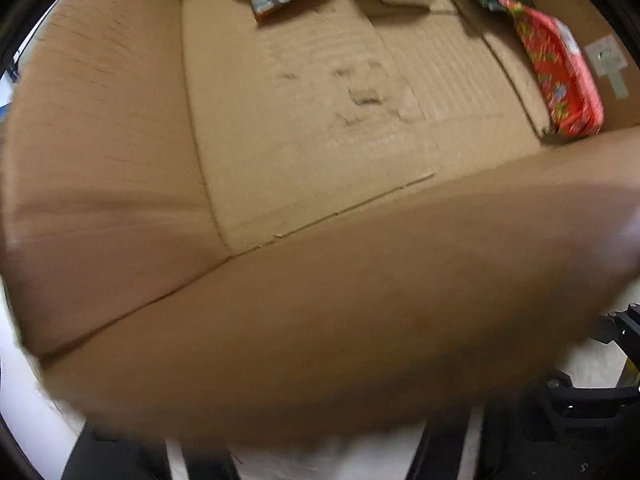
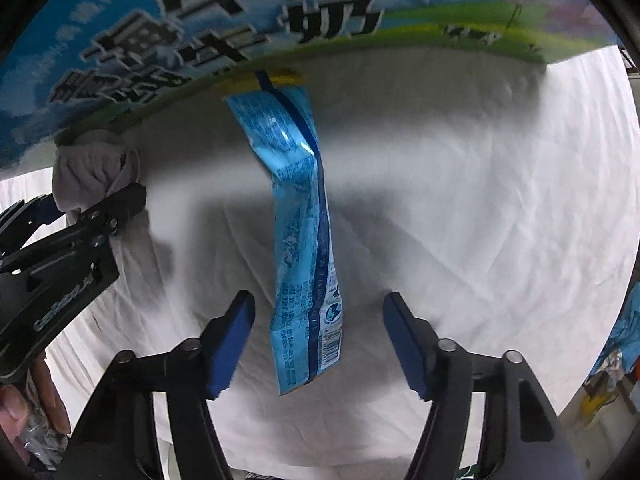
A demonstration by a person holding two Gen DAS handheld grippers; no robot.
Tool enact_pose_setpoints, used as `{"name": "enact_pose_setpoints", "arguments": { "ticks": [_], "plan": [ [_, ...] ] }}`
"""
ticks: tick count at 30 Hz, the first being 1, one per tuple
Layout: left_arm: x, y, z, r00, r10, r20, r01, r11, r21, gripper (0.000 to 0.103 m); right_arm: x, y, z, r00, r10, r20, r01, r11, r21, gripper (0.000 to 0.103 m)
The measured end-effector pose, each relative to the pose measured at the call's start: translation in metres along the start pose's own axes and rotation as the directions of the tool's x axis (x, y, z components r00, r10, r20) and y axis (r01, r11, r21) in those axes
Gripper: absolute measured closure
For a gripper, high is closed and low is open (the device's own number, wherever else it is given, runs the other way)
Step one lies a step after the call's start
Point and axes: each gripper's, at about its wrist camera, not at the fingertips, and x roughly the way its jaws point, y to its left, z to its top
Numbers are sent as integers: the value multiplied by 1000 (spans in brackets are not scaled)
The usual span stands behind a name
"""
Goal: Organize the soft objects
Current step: 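Grasp the lilac sock with the left tool while the right tool grasps the blue snack bag, then carry the sock and blue bag into the box and open both tools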
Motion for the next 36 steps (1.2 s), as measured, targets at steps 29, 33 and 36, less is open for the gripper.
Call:
{"name": "enact_pose_setpoints", "arguments": {
  "ticks": [29,33,36],
  "plan": [
    [9,7,-124,967,-228,-116,169,910,-379,64,11,-24,-62,999,-46,-23,44,996,-74,92],
    [0,4,-132,974,-207,-91,159,914,-374,64,8,-16,-73,999,-32,-8,31,995,-97,94],
    [-20,-8,-121,982,-181,-47,153,922,-356,64,-8,-9,-83,1000,-12,14,14,994,-113,95]
  ]
}}
